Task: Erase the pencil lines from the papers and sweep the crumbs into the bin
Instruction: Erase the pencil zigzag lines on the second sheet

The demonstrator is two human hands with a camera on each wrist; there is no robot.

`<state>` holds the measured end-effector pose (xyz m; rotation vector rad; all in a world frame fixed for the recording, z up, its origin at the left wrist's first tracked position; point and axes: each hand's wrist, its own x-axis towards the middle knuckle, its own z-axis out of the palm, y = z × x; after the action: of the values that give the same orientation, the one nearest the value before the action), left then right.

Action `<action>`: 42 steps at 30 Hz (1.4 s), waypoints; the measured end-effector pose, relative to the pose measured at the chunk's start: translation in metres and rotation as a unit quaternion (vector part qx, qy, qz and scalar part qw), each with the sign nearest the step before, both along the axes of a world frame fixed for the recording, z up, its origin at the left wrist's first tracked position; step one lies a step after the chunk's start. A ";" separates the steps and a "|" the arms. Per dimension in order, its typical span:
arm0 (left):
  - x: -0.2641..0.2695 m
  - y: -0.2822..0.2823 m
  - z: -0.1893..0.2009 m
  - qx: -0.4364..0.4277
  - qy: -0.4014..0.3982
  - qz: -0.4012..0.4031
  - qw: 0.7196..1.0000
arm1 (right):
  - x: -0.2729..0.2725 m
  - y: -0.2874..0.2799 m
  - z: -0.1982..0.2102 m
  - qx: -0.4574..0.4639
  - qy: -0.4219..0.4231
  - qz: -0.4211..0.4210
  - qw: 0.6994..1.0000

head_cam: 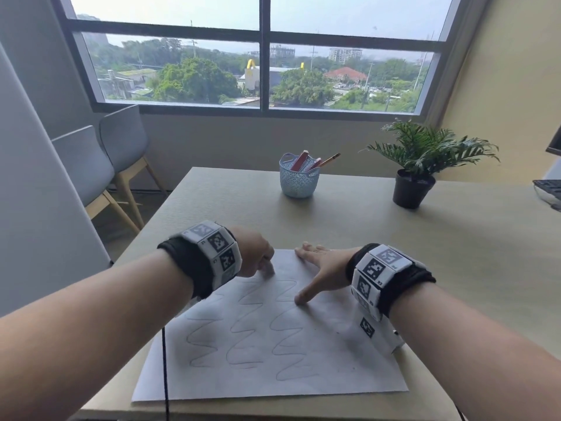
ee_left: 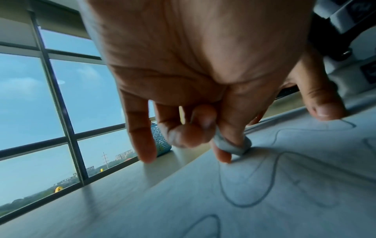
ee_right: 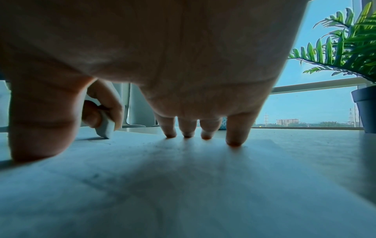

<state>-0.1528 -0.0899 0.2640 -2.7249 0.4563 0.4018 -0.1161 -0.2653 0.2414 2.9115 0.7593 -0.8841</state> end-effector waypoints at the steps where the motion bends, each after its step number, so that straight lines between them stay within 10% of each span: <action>1: -0.001 0.000 -0.001 -0.001 0.002 -0.001 1.000 | 0.000 0.000 0.000 0.000 -0.002 0.000 1.000; 42: -0.009 -0.028 0.007 0.024 0.045 -0.035 0.998 | 0.002 0.000 -0.001 -0.009 -0.014 0.008 1.000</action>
<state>-0.1615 -0.1180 0.2708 -2.6441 0.5574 0.5122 -0.1146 -0.2650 0.2407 2.8925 0.7675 -0.8415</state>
